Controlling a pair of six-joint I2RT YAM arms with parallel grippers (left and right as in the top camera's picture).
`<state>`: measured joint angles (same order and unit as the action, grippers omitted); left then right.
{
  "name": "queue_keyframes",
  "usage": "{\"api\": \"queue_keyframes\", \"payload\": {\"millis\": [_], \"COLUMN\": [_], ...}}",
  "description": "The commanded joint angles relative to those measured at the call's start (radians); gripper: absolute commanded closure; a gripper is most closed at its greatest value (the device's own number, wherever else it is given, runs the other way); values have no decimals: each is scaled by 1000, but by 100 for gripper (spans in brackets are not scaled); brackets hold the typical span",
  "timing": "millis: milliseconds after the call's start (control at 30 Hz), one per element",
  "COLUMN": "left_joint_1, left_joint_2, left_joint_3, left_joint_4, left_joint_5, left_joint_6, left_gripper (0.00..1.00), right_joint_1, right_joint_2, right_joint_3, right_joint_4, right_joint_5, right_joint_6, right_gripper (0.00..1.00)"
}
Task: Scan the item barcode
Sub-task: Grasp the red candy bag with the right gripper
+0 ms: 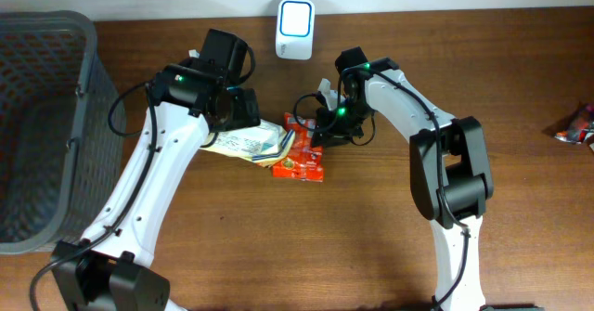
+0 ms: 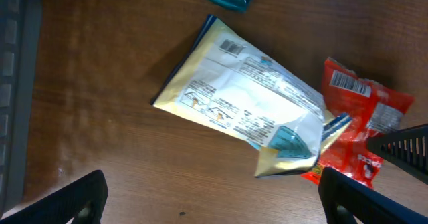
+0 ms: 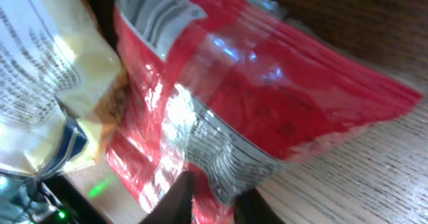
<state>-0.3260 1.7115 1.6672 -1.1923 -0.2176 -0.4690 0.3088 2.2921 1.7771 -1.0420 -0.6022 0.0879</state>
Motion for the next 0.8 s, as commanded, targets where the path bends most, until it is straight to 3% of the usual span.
{"api": "queue_keyframes", "payload": {"millis": [0,167,300,400,433,467,500,533,600,767], "left_joint_1": [0,0,0,0,0,0,0,0,0,0], "left_joint_2": [2,2,2,2,2,2,2,2,2,2], "left_joint_3": [2,2,2,2,2,2,2,2,2,2], "left_joint_4": [-2,-2,-2,-2,-2,-2,-2,-2,-2,-2], "left_joint_5": [-8,-8,-8,-8,-8,-8,-8,-8,-8,-8], "left_joint_6": [-9,-9,-9,-9,-9,-9,-9,-9,-9,-9], "left_gripper": [1,1,1,1,1,1,1,1,1,1], "right_joint_1": [5,-9,-20,-20,-20,-15,-5,9,41,98], "right_joint_2": [3,-3,-80,-91,-89,-84,-80,-78,-78,-78], "right_joint_3": [-6,60,236,276,274,258,224,185,103,-88], "right_joint_4": [15,9,-143,-220,-236,-258,-262,-257,-209,42], "right_joint_5": [13,19,348,388,365,289,212,166,141,130], "right_joint_6": [7,7,7,7,7,6,6,6,7,141], "right_gripper": [96,96,96,96,76,38,29,13,6,8]}}
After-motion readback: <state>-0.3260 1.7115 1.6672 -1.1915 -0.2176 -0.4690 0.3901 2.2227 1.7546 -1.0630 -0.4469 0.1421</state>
